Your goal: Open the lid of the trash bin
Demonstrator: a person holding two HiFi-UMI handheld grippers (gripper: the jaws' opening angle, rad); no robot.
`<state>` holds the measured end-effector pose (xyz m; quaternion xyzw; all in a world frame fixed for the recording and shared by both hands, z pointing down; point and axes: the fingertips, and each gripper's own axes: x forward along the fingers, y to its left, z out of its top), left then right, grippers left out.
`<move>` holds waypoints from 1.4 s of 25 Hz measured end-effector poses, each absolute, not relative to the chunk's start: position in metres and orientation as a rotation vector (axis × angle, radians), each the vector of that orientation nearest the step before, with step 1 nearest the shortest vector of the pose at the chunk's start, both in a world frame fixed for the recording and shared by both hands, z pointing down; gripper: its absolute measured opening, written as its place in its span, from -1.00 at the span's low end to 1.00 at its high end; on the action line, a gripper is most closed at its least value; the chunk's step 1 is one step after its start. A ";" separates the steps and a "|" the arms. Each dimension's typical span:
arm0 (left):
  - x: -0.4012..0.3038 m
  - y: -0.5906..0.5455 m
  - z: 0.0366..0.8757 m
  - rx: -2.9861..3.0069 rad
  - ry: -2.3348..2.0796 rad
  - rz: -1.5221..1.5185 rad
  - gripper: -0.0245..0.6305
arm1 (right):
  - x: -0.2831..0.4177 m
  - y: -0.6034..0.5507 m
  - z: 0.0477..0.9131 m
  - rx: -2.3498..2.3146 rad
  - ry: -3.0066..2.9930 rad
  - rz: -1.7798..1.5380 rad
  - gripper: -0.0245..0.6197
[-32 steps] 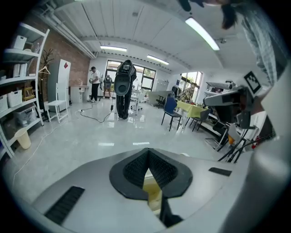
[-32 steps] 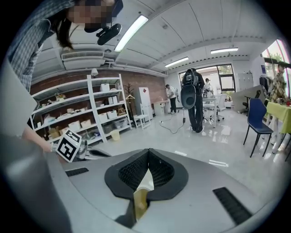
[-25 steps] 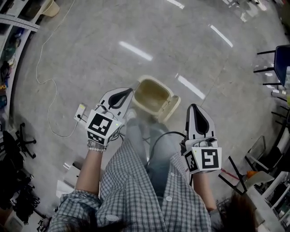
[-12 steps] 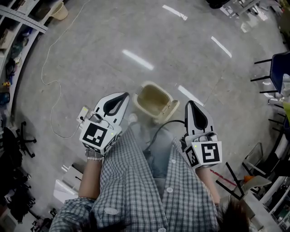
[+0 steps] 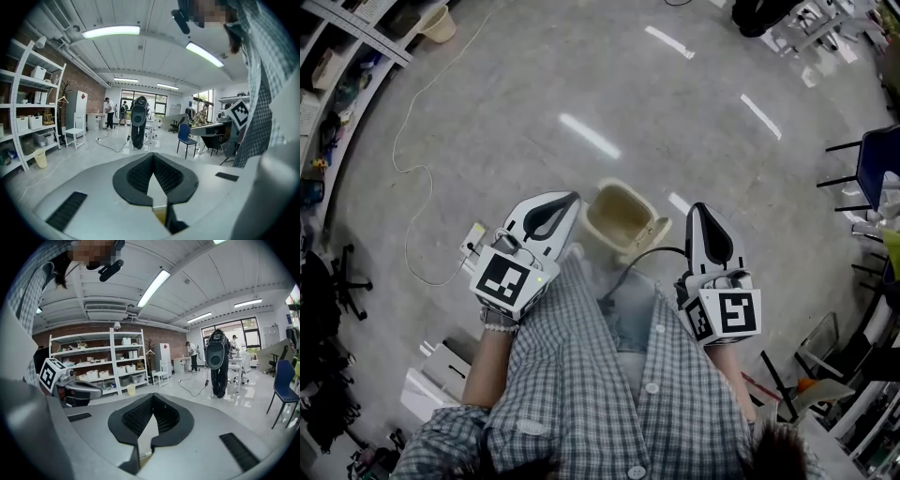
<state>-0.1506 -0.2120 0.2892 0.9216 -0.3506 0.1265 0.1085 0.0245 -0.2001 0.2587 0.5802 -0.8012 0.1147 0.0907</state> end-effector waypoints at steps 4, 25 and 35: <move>-0.148 -0.210 0.285 2.715 -1.034 0.362 -0.91 | 0.023 -0.201 0.256 1.718 -2.390 0.328 -0.87; -0.152 -0.202 0.283 2.702 -1.036 0.342 -0.91 | 0.018 -0.197 0.258 1.685 -2.407 0.335 -0.87; -0.152 -0.201 0.278 2.718 -1.034 0.329 -0.91 | 0.014 -0.196 0.258 1.671 -2.415 0.328 -0.87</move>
